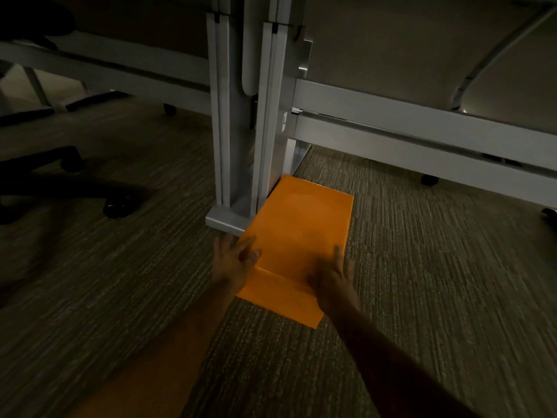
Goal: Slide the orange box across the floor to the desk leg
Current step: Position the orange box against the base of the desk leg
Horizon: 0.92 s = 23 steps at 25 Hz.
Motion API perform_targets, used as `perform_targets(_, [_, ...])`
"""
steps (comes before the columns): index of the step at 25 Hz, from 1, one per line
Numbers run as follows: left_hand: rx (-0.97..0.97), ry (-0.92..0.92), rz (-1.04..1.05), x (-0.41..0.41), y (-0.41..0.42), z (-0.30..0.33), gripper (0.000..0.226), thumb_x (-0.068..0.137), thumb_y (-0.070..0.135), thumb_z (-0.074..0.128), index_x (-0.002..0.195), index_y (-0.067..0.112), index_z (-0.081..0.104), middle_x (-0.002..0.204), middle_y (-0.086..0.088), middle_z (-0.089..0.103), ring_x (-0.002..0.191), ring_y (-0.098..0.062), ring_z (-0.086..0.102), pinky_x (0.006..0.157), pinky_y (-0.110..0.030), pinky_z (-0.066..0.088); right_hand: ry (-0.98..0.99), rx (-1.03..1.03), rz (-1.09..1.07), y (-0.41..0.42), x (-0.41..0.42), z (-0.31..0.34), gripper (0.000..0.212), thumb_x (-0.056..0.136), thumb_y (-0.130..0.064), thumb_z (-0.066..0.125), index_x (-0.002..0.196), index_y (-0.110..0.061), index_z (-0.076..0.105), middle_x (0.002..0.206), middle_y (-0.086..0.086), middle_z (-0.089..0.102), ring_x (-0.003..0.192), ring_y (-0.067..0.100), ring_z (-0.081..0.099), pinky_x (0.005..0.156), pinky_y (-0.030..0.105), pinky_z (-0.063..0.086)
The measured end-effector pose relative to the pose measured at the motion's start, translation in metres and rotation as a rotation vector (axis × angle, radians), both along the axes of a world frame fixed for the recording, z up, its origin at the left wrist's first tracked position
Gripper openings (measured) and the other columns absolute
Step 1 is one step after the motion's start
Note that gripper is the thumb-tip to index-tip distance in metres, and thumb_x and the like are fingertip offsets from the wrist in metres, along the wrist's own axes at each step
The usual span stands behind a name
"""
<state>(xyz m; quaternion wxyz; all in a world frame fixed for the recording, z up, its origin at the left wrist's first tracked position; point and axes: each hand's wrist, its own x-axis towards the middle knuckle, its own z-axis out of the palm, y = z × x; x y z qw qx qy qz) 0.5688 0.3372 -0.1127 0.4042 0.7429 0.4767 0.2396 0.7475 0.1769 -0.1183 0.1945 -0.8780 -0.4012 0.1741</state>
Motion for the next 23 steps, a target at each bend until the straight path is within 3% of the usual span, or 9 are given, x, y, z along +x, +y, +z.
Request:
perform_targets(3, [-0.244,-0.131,-0.168,-0.006,0.005,0.000,0.048,0.099,0.035,0.060,0.146,0.039,0.047,0.159,-0.008,0.038,0.142,-0.028,0.039,0.114,-0.034,0.031,-0.021,-0.146,0.192,-0.001,-0.005,-0.009,0.101,0.088,-0.068,0.053,0.159,-0.035,-0.011,0.167,0.001,-0.023,0.147,0.053,-0.015,0.118,0.068,0.011])
perform_targets(6, [-0.318,-0.113,-0.214,-0.009,0.009,0.003,0.065,0.091,0.037,0.073,0.149,0.040,0.043,0.161,-0.004,0.034,0.144,-0.028,0.035,0.115,-0.037,0.032,-0.032,-0.149,0.187,-0.001,-0.002,-0.016,0.114,0.083,-0.066,0.063,0.155,-0.040,-0.021,0.164,-0.001,-0.030,0.151,0.049,0.005,0.116,0.066,0.025])
perform_targets(10, [-0.332,-0.135,-0.174,-0.008,0.007,-0.003,0.072,0.085,0.038,0.078,0.147,0.046,0.043,0.162,-0.003,0.032,0.144,-0.028,0.035,0.117,-0.041,0.033,-0.079,-0.138,0.218,-0.003,0.005,-0.019,0.121,0.083,-0.050,0.073,0.147,-0.044,-0.030,0.162,-0.003,-0.034,0.151,0.046,0.014,0.115,0.065,0.031])
perform_targets(14, [-0.306,-0.146,-0.157,-0.007,0.009,-0.008,0.070,0.085,0.040,0.078,0.146,0.047,0.044,0.162,-0.005,0.033,0.144,-0.029,0.036,0.117,-0.044,0.033,-0.145,-0.131,0.220,-0.006,0.011,-0.028,0.127,0.081,-0.033,0.079,0.145,-0.047,-0.030,0.162,-0.005,-0.033,0.141,0.053,0.030,0.105,0.060,0.045])
perform_targets(20, [-0.289,-0.127,-0.149,-0.007,0.003,-0.004,0.069,0.087,0.040,0.076,0.148,0.045,0.044,0.163,-0.008,0.029,0.145,-0.033,0.033,0.118,-0.045,0.032,-0.123,-0.123,0.236,-0.004,0.010,-0.021,0.122,0.082,-0.031,0.079,0.153,-0.037,-0.020,0.165,0.001,-0.027,0.149,0.044,0.022,0.116,0.061,0.030])
perform_targets(23, [-0.300,-0.151,-0.158,-0.013,0.000,-0.005,0.069,0.085,0.037,0.078,0.146,0.044,0.046,0.163,-0.004,0.030,0.146,-0.030,0.032,0.118,-0.037,0.030,-0.125,-0.131,0.255,-0.013,0.007,-0.019,0.121,0.082,-0.029,0.079,0.155,-0.032,-0.018,0.166,0.002,-0.025,0.150,0.043,0.020,0.115,0.056,0.035])
